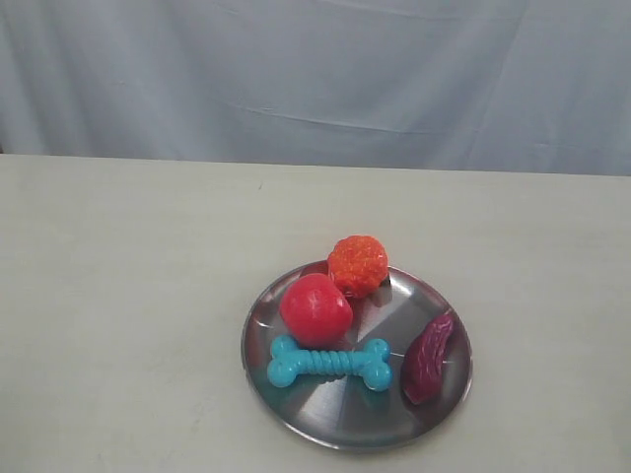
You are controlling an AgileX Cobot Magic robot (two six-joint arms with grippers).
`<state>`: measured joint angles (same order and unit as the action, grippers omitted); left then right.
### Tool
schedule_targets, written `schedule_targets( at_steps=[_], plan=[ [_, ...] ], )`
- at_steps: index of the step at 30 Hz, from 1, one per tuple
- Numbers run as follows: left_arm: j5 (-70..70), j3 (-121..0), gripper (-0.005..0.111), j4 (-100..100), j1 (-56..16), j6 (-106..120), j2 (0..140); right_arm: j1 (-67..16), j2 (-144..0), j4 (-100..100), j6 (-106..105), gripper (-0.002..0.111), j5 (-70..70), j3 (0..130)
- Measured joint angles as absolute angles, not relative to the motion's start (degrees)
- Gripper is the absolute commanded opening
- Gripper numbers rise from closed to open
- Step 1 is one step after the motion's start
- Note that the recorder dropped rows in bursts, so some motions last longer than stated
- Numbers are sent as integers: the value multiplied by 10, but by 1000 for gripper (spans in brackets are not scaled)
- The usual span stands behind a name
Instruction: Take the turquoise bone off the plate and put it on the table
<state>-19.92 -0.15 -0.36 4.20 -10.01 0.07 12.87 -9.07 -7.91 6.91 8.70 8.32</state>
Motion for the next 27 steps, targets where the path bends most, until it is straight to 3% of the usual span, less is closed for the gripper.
schedule_targets(
  at_steps=[9, 17, 27],
  plan=[
    [-199, -1, 0, -4, 42, -100, 1, 102, -322, -118, -140, 0, 375, 274],
    [-199, -1, 0, -4, 42, -100, 1, 92, -423, -199, -155, 0, 401, 295],
    [-199, -1, 0, -4, 42, -100, 1, 61, -573, -234, -343, 0, 425, 367]
  ],
)
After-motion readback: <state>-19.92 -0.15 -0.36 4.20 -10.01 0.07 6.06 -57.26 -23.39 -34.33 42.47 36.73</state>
